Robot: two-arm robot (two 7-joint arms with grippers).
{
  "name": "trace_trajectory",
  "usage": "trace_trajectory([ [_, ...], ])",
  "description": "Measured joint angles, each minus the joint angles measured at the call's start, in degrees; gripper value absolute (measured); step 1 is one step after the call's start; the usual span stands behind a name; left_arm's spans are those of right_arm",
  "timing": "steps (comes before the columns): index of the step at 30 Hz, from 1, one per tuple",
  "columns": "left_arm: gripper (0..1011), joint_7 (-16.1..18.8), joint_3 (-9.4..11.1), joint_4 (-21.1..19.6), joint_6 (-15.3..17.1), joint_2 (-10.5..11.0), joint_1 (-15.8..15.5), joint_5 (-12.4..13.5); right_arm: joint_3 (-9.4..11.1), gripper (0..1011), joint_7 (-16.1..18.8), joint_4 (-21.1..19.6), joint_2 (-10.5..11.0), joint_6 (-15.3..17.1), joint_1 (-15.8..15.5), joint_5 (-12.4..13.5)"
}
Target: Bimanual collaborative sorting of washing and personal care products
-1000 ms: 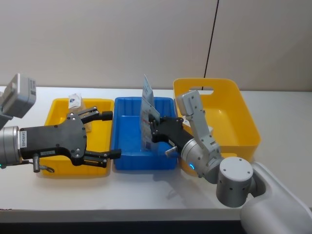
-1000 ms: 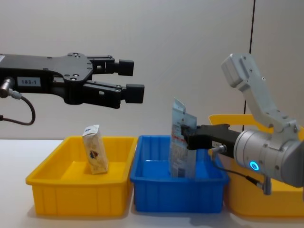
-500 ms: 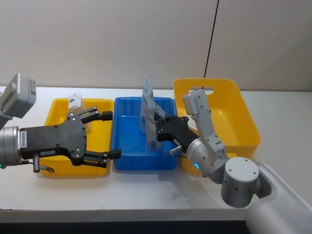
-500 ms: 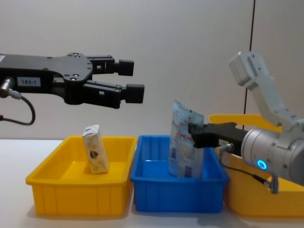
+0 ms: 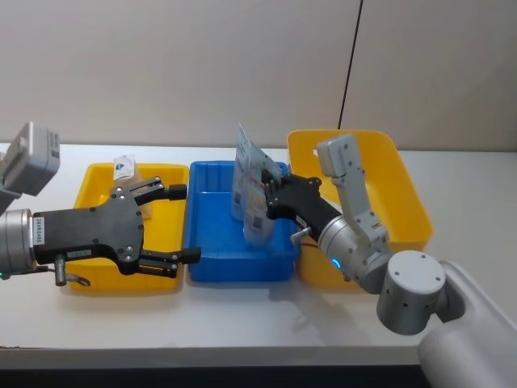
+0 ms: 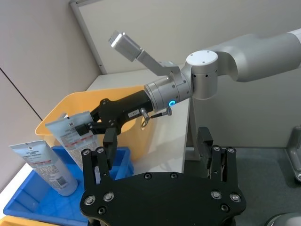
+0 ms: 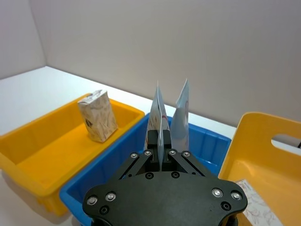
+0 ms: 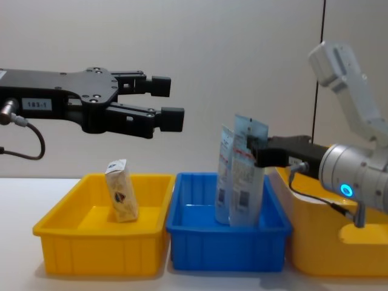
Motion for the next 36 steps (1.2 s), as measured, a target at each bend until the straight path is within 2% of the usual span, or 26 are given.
trace_trajectory([
  [13,1001,0.0,0.0,0.0,0.0,0.0,0.0,0.0,0.9,23,2.1,-3.6,0.5,0.2,-0.6,1.0],
  [23,1001,0.0,0.0,0.0,0.0,0.0,0.0,0.0,2.3,23,2.7,-8.2,1.4,0.2,-1.2,1.8],
  [28,1001,0.0,0.0,0.0,0.0,0.0,0.0,0.0,3.7,23,2.5,-10.8,2.3,0.0,-1.6,2.3],
  [36,1001,0.0,0.0,0.0,0.0,0.0,0.0,0.0,5.9,23,1.3,-12.9,3.5,-0.3,-1.9,2.4],
])
